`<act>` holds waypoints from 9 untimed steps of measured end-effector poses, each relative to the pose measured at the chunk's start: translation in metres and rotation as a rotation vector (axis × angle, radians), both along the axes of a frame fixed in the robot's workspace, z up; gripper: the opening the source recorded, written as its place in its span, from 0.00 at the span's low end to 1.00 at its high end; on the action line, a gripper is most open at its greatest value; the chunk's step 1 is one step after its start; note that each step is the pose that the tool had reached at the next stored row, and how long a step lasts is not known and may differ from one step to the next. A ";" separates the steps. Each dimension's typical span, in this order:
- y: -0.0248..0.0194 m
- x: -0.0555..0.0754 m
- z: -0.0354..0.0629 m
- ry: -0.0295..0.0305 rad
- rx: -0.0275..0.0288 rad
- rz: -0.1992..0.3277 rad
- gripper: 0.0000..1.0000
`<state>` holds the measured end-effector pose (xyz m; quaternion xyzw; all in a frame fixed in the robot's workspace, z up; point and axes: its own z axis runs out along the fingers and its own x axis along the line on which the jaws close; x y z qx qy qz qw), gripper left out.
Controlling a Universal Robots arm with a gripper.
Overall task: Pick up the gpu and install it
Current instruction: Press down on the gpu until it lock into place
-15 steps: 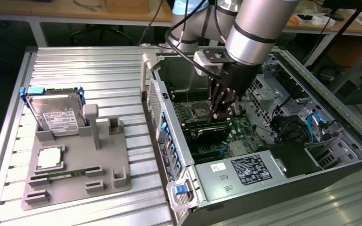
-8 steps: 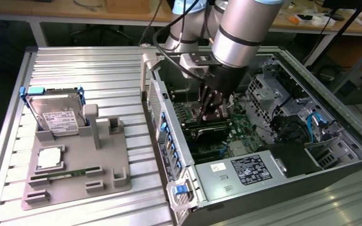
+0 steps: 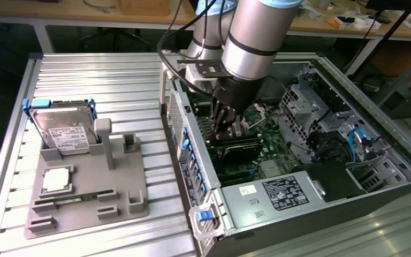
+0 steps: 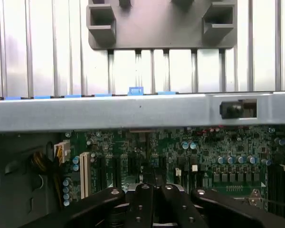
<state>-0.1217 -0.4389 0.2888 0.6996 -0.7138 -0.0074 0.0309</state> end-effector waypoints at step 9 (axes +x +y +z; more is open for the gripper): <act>0.0000 -0.013 -0.0046 0.0024 0.0000 0.000 0.11</act>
